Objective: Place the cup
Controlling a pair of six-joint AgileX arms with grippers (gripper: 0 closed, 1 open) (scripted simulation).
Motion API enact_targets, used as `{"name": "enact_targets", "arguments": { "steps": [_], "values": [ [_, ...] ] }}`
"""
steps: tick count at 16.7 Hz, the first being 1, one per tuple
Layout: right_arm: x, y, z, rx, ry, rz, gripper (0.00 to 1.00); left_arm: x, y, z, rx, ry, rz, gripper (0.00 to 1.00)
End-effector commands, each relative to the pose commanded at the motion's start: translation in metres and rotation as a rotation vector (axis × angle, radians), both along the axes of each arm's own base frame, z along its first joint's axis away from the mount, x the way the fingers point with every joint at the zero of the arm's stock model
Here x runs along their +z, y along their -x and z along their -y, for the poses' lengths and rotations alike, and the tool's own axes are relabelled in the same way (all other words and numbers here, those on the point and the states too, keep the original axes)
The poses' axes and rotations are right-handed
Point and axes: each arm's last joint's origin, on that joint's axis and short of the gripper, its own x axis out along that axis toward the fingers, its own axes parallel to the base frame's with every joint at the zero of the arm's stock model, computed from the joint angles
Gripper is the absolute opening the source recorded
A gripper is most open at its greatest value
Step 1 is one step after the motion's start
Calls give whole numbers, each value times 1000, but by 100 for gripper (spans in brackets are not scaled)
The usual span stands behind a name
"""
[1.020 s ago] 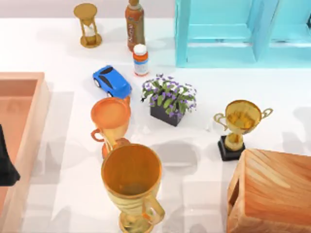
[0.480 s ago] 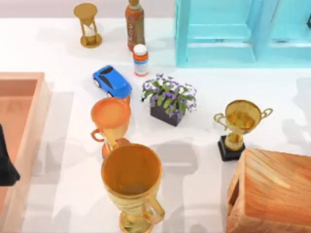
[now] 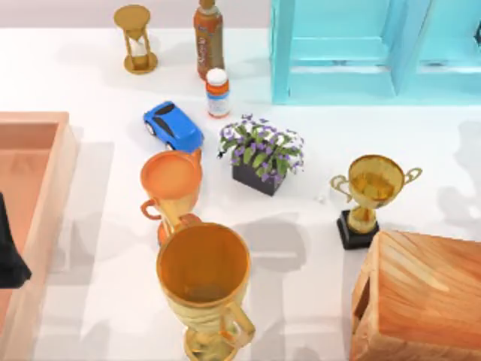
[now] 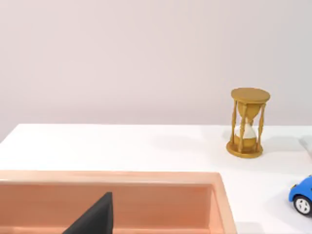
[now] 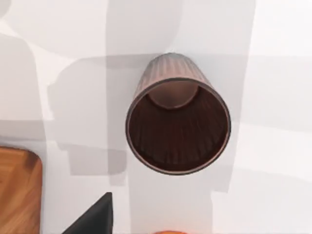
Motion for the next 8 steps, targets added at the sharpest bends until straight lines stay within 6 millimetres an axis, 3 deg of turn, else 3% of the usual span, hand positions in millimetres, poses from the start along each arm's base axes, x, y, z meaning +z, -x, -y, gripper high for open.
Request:
{"name": "enact_targets", "arguments": {
  "steps": [8],
  "values": [
    [-84, -1, 1, -1, 1, 8, 100, 0, 0, 0, 0, 0, 0, 100]
  ]
}}
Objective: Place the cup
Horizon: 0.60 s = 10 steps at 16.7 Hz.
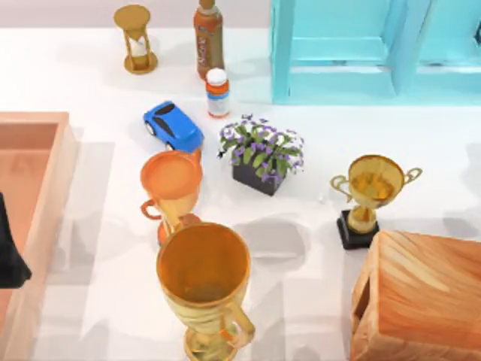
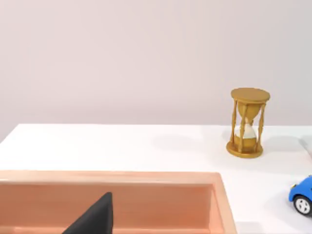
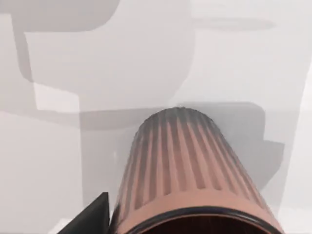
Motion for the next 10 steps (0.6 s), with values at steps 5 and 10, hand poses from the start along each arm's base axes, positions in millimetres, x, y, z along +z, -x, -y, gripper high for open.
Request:
{"name": "enact_targets", "arguments": {
  "steps": [5, 10],
  "values": [
    [-5, 1, 0, 0, 0, -4, 100, 0, 0, 0, 0, 0, 0, 100],
    [-5, 1, 0, 0, 0, -4, 62, 0, 0, 0, 0, 0, 0, 100]
  ]
}}
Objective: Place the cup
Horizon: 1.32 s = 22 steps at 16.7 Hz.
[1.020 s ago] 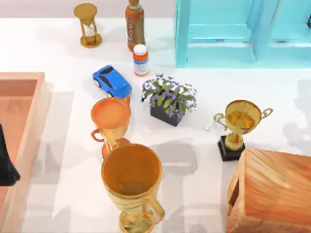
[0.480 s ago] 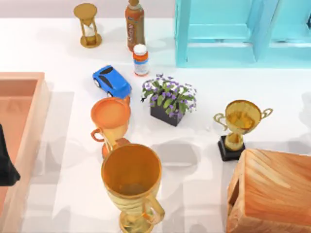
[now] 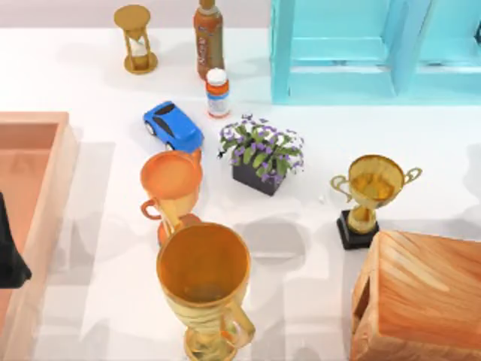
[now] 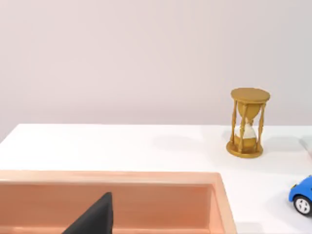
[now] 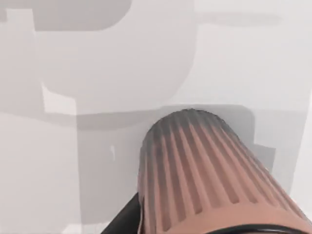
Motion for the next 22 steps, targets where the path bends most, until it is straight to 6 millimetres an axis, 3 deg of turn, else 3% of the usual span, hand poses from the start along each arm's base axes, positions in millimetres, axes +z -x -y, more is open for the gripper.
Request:
{"name": "enact_targets", "arguments": {
  "steps": [8, 18, 22],
  "values": [
    [0, 0, 0, 0, 0, 0, 2, 0, 0, 0, 0, 0, 0, 100],
    [0, 0, 1, -1, 0, 0, 0, 0, 0, 0, 0, 0, 0, 100],
    [7, -11, 28, 5, -2, -18, 0, 0, 0, 0, 0, 0, 0, 100]
  ]
}}
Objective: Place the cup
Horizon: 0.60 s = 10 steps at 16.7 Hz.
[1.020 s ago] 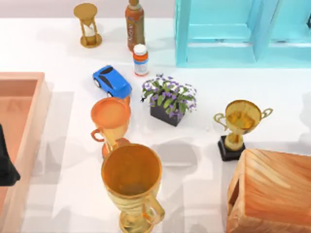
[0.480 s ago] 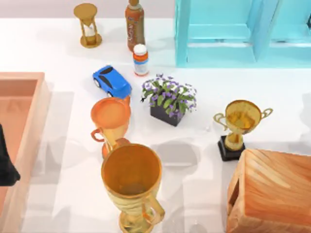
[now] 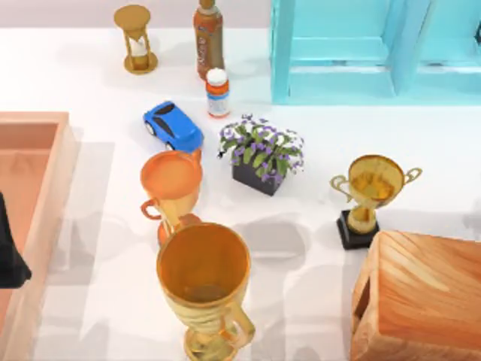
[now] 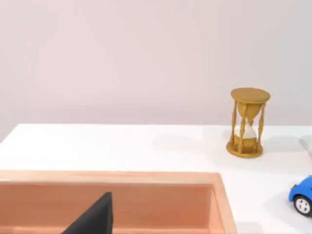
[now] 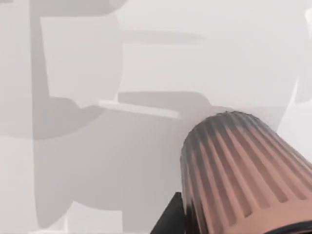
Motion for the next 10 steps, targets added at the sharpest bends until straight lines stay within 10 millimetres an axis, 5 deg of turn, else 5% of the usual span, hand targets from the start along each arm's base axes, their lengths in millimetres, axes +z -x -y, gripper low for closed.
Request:
{"name": "enact_targets", "arguments": {
  "steps": [5, 10],
  "values": [
    [26, -13, 80, 7, 5, 16, 0, 0, 0, 0, 0, 0, 0, 100],
    [55, 4, 164, 2, 29, 41, 0, 0, 0, 0, 0, 0, 0, 100]
  ]
}}
